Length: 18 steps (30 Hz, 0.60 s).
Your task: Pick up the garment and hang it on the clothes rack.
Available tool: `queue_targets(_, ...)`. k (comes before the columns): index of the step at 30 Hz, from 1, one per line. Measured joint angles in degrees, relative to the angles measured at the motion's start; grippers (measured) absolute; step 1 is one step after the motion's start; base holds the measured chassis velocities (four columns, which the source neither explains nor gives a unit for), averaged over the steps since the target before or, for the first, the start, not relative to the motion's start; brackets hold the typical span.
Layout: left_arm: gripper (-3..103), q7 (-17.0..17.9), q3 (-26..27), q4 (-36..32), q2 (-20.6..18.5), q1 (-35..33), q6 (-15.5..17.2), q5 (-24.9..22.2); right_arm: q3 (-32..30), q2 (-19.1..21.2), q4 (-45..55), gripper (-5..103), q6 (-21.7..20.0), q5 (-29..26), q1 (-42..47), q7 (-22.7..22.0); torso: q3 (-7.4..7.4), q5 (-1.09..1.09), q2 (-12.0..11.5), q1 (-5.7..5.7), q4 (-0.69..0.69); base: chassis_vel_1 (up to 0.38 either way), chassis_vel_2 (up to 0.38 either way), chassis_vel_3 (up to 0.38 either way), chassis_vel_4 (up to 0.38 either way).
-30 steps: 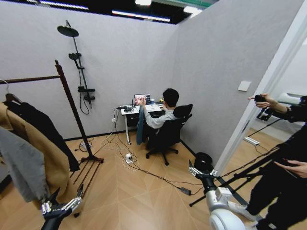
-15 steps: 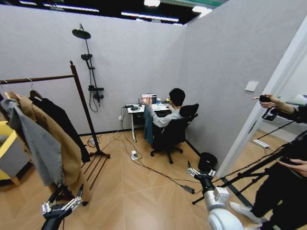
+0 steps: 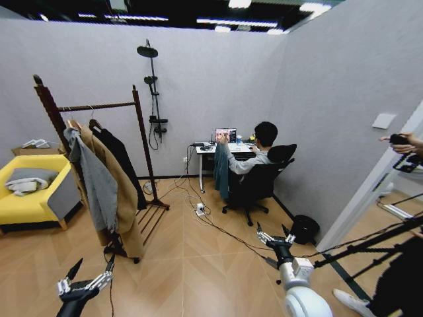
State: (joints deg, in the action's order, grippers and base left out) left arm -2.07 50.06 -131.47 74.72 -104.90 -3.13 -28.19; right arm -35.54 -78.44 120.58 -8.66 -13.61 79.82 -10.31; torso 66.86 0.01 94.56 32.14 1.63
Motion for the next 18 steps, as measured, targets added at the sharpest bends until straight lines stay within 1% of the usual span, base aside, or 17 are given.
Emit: queue_targets(18, 100, -0.01, 0.0, 0.0, 0.0, 0.0, 0.0, 0.0, 1.36, 0.08, -0.67, 100, -0.11, 0.47, -0.58, -0.01, 0.0, -0.01, 0.0, 0.0, -0.01, 0.078, -0.088, -0.081, 0.082)
